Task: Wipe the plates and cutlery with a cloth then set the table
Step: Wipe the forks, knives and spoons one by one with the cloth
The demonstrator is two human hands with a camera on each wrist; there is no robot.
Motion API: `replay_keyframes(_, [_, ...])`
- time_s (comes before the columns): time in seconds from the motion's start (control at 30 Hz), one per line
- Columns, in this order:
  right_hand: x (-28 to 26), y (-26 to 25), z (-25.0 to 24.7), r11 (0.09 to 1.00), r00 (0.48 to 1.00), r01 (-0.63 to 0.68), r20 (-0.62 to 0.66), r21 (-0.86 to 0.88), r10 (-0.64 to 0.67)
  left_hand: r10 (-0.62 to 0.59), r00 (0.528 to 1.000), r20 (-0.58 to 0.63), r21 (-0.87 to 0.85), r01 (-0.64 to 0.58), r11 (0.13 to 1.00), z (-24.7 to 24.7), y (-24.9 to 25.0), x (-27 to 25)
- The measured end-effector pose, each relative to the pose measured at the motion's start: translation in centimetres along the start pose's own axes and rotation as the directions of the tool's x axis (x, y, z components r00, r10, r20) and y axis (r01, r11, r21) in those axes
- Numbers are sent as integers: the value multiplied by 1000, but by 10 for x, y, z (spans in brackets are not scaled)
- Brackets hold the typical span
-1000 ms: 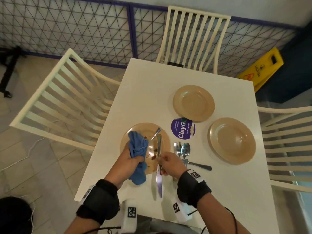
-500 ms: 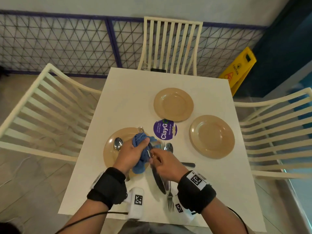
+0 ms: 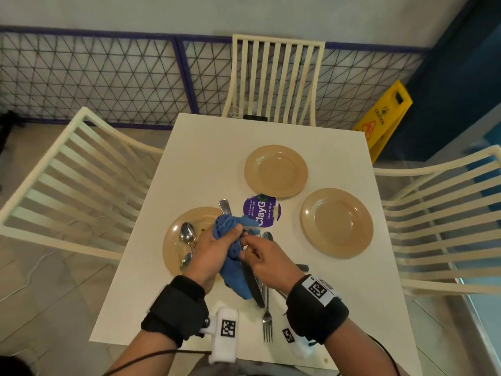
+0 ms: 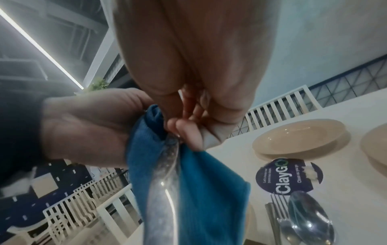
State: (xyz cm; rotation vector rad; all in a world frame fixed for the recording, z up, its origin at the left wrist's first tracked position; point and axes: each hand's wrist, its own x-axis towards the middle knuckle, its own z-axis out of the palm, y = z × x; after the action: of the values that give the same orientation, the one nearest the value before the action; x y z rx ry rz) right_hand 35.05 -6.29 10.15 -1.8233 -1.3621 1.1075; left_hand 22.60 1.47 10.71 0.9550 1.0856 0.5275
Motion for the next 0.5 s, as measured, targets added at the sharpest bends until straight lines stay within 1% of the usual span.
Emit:
replay_keyframes(0.07, [-1,1,2,1000,999,-25,36,0,25,9,1000,-22,-24,-10,1000,-6,6,4])
replay_keyframes(0.17, [-8,-2,1,998,988,-63,146,29,58,53,995,-82,-89,-60,994,-9,15,7])
replay_keyframes(0.23, [-10,-2,1,997,984,-76,166,30,69,61,991,-121,-114,-74,991,-9,15,8])
replay_keyframes(0.3, [-6,-2,0,999,992,-48,118,-24,51,56,992,-110,-128,-70,989,-5,12,3])
replay_keyframes(0.4, [2,-7,0,999,1000,1,-21,-53,-3,15,1000,-23,-67,-16,998,1,-2,-7])
replay_keyframes(0.43, [4,-9,-1,999,999,12,-45,-53,-15,14,1000,-7,-49,-15,999,2,-5,-9])
replay_keyframes(0.47, [4,-11,-1,999,999,17,-44,-47,-19,22,1000,-1,-29,-22,999,1,-5,-10])
replay_keyframes(0.5, [3,-12,-4,1000,1000,0,-17,-31,0,35,999,2,-5,-35,999,-1,-4,-10])
